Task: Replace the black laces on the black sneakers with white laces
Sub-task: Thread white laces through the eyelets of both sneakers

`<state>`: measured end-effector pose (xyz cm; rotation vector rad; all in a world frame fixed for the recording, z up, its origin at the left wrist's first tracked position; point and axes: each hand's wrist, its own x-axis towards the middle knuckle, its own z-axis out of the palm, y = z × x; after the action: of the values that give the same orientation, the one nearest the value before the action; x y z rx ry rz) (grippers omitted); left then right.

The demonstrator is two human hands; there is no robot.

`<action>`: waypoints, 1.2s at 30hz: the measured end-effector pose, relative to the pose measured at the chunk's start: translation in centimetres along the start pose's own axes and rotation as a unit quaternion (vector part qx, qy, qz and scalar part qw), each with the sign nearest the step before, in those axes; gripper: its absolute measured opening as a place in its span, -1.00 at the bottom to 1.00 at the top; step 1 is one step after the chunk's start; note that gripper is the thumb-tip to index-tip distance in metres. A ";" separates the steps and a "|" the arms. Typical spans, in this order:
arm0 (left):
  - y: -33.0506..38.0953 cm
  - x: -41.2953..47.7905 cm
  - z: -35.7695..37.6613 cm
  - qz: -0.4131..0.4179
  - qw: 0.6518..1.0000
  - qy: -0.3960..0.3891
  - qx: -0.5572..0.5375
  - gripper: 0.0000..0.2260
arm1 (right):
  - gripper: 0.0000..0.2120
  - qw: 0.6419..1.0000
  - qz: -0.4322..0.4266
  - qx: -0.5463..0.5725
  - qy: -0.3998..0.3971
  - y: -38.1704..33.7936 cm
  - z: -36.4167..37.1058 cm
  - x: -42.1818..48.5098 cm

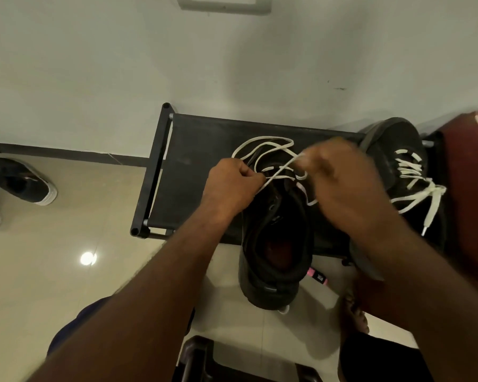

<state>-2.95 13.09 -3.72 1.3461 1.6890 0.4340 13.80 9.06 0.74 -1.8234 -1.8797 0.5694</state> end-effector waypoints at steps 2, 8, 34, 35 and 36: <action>0.1 0.2 -0.2 -0.038 0.998 -0.014 -0.048 -0.80 | -0.83 0.975 0.060 0.099 0.189 0.8 -1.8 0.7; 1.3 0.1 -0.4 -0.130 0.985 -0.054 -0.098 -0.77 | -0.82 0.902 0.178 0.305 0.249 2.1 -1.8 1.5; 0.9 0.1 -1.6 -0.146 0.981 -0.085 -0.099 -0.84 | -0.65 0.954 0.091 -0.207 -0.197 -6.2 4.3 2.0; 0.9 0.1 -1.6 -0.145 0.981 -0.085 -0.095 -0.84 | -0.67 0.953 0.088 -0.214 -0.198 -6.3 4.3 2.2; 0.8 0.2 -1.6 -0.145 0.981 -0.087 -0.097 -0.84 | -0.69 0.952 0.084 -0.215 -0.199 -6.4 4.4 2.3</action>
<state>-3.77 13.93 -2.32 0.9507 1.6197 0.2944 6.01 11.22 1.00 -2.3039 -2.2638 0.6646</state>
